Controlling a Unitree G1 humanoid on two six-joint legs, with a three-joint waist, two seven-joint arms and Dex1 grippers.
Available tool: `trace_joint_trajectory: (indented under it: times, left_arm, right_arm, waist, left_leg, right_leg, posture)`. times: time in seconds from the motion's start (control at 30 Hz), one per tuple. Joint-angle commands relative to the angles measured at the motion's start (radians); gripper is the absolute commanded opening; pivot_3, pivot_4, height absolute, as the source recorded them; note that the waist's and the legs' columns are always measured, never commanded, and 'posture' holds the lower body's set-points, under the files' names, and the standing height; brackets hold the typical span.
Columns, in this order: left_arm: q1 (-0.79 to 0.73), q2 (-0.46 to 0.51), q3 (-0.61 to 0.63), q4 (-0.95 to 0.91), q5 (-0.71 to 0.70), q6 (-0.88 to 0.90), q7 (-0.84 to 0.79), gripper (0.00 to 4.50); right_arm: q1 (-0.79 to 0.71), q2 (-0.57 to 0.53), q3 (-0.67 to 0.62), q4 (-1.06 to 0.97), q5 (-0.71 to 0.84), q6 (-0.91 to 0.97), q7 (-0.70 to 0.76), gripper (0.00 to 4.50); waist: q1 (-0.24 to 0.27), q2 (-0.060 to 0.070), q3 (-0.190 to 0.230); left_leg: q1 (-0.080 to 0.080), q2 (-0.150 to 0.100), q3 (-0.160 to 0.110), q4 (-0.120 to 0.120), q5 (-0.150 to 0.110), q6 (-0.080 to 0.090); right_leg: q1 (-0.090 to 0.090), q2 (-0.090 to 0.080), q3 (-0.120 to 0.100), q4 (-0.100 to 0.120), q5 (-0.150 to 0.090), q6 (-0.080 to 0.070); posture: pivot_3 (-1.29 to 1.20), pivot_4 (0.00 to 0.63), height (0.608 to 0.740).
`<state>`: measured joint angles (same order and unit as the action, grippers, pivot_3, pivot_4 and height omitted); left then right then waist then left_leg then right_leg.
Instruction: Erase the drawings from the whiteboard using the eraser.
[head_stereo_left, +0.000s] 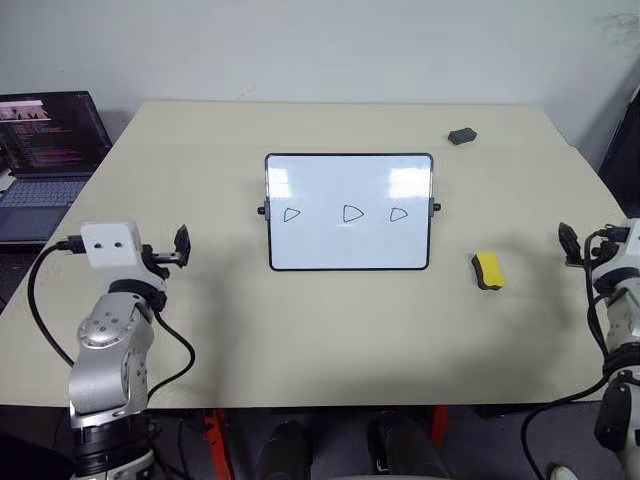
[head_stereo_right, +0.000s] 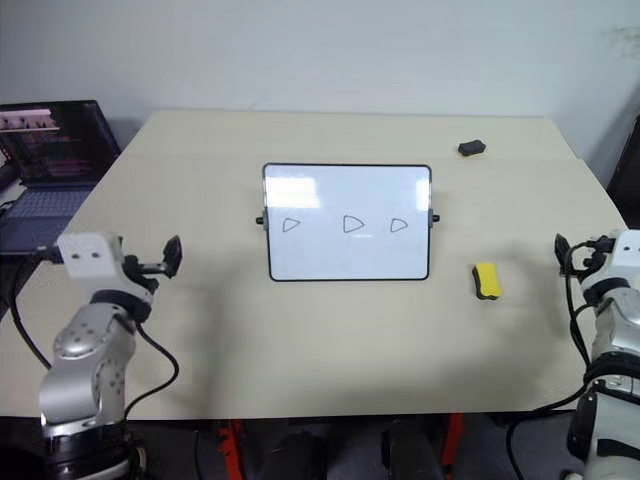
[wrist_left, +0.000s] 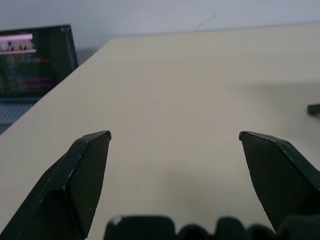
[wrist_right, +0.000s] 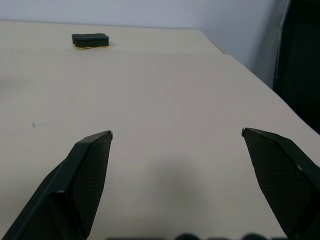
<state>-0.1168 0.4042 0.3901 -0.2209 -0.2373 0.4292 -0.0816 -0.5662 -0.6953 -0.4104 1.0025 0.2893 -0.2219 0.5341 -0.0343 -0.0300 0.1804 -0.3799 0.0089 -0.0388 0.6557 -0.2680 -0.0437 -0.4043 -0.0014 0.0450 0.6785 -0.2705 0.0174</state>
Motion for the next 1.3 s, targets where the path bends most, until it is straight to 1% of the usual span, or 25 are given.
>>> trace_joint_trajectory:
  times: [0.03,0.17,0.27,0.4,0.5,0.57,0.67,0.73,0.8,0.9,1.0,1.1,1.17,1.23,1.3]
  left_arm:
    - [0.029,-0.004,0.016,-0.035,0.022,-0.030,0.011,4.50]
    - [0.080,-0.029,0.039,-0.093,0.017,-0.009,0.039,4.50]
    - [0.074,0.013,0.044,-0.121,0.002,-0.027,-0.015,4.50]
    - [-0.010,0.063,0.089,-0.107,-0.069,-0.014,-0.066,4.50]
    - [-0.070,0.126,0.075,-0.092,-0.151,0.012,-0.190,4.50]
    - [-0.091,0.183,0.051,-0.072,-0.192,0.024,-0.299,4.50]
    - [-0.090,0.251,0.073,-0.024,-0.243,0.047,-0.404,4.50]
    - [-0.086,0.294,0.066,-0.007,-0.272,0.049,-0.489,4.50]
    - [-0.087,0.319,0.053,-0.012,-0.299,0.067,-0.541,4.50]
    - [-0.071,0.377,0.039,-0.099,-0.395,0.170,-0.633,4.50]
    - [-0.053,0.445,0.012,-0.149,-0.454,0.228,-0.735,4.50]
    - [-0.067,0.485,-0.058,-0.166,-0.475,0.250,-0.816,4.50]
    - [-0.105,0.489,-0.146,-0.186,-0.487,0.261,-0.872,4.50]
    - [-0.135,0.484,-0.228,-0.185,-0.476,0.257,-0.923,4.50]
    - [-0.159,0.483,-0.282,-0.176,-0.460,0.247,-0.963,4.50]
  right_arm:
    - [-0.014,-0.020,-0.002,-0.046,0.011,0.002,0.046,4.49]
    - [0.019,-0.012,-0.015,-0.097,0.020,0.013,0.027,4.49]
    - [0.059,-0.004,-0.036,-0.213,0.057,0.062,0.024,4.49]
    - [0.123,0.016,-0.049,-0.359,0.094,0.134,0.002,4.49]
    - [0.188,0.038,-0.046,-0.518,0.119,0.280,-0.049,4.49]
    - [0.237,0.065,-0.066,-0.645,0.182,0.378,-0.064,4.49]
    - [0.372,0.116,-0.084,-0.901,0.261,0.498,-0.098,4.49]
    - [0.467,0.143,-0.093,-1.052,0.297,0.542,-0.112,4.49]
    - [0.542,0.177,-0.094,-1.155,0.329,0.569,-0.122,4.49]
    - [0.635,0.237,-0.037,-1.286,0.353,0.595,-0.118,4.49]
    - [0.650,0.274,0.023,-1.333,0.341,0.608,-0.119,4.49]
    - [0.625,0.283,0.051,-1.363,0.324,0.645,-0.171,4.49]
    - [0.589,0.261,0.058,-1.373,0.317,0.689,-0.203,4.49]
    - [0.549,0.261,0.054,-1.375,0.316,0.758,-0.277,4.49]
    - [0.517,0.262,0.064,-1.405,0.325,0.817,-0.323,4.49]
  waist:
    - [0.000,0.000,0.000]
    - [0.002,0.000,0.000]
    - [0.005,0.000,0.000]
    - [0.008,0.000,0.000]
    - [0.008,0.000,0.000]
    - [0.006,0.001,0.000]
    - [0.005,0.001,0.000]
    - [0.003,0.002,0.000]
    - [0.003,0.002,0.000]
    - [0.003,0.002,0.000]
    - [-0.001,0.002,0.000]
    - [0.002,0.003,0.000]
    - [0.002,0.003,0.000]
    - [0.003,0.003,0.000]
    - [0.004,0.003,0.000]
  left_leg:
    - [0.000,0.000,0.000,0.000,0.000,0.000]
    - [0.000,0.000,0.000,0.000,0.000,0.000]
    - [-0.001,0.000,-0.001,0.000,0.000,0.000]
    - [-0.001,0.000,-0.002,0.003,0.000,0.000]
    - [-0.002,0.000,-0.003,0.004,0.000,0.000]
    - [-0.002,0.000,-0.003,0.004,0.000,0.000]
    - [-0.001,0.001,-0.005,0.004,0.000,0.000]
    - [-0.002,0.001,-0.008,0.002,0.000,0.000]
    - [-0.002,0.001,-0.009,0.002,-0.001,0.000]
    - [-0.002,0.001,-0.009,0.004,-0.001,0.000]
    - [-0.001,0.002,-0.008,0.004,-0.001,0.000]
    - [0.000,0.001,-0.007,0.004,-0.001,0.000]
    - [0.000,0.001,-0.007,0.004,-0.001,0.000]
    - [-0.001,0.001,-0.007,0.005,-0.001,0.000]
    - [-0.001,0.001,-0.007,0.005,-0.001,0.000]
  right_leg:
    - [0.000,0.000,0.000,0.000,0.000,0.000]
    - [0.000,0.000,0.000,0.000,0.000,0.000]
    - [0.000,0.000,-0.001,0.000,0.000,0.000]
    - [0.000,0.000,-0.002,0.002,0.000,0.000]
    - [0.000,0.000,-0.002,0.001,0.000,0.000]
    - [0.000,0.000,-0.002,0.002,0.000,0.000]
    - [0.000,0.000,-0.002,0.001,0.000,0.000]
    - [-0.001,0.001,-0.003,0.001,-0.001,0.000]
    - [-0.001,0.001,-0.003,0.001,-0.001,0.000]
    - [0.000,0.001,-0.002,0.001,-0.001,0.000]
    - [0.000,0.001,-0.002,0.001,-0.001,0.001]
    - [0.000,0.002,-0.001,0.001,-0.003,0.003]
    - [0.000,0.002,-0.001,0.001,-0.003,0.004]
    - [0.000,0.004,-0.001,0.001,-0.003,0.004]
    - [0.000,0.006,-0.001,0.001,-0.003,0.004]
  posture:
    - [0.00,0.150,0.740]
    - [0.00,0.150,0.740]
    - [0.00,0.150,0.740]
    - [0.00,0.150,0.740]
    - [0.00,0.150,0.740]
    - [0.00,0.150,0.740]
    - [0.00,0.150,0.740]
    - [0.00,0.150,0.740]
    - [0.00,0.150,0.740]
    - [0.00,0.150,0.740]
    - [0.00,0.150,0.740]
    - [0.00,0.150,0.740]
    - [0.00,0.150,0.740]
    - [0.00,0.150,0.740]
    - [0.00,0.150,0.740]
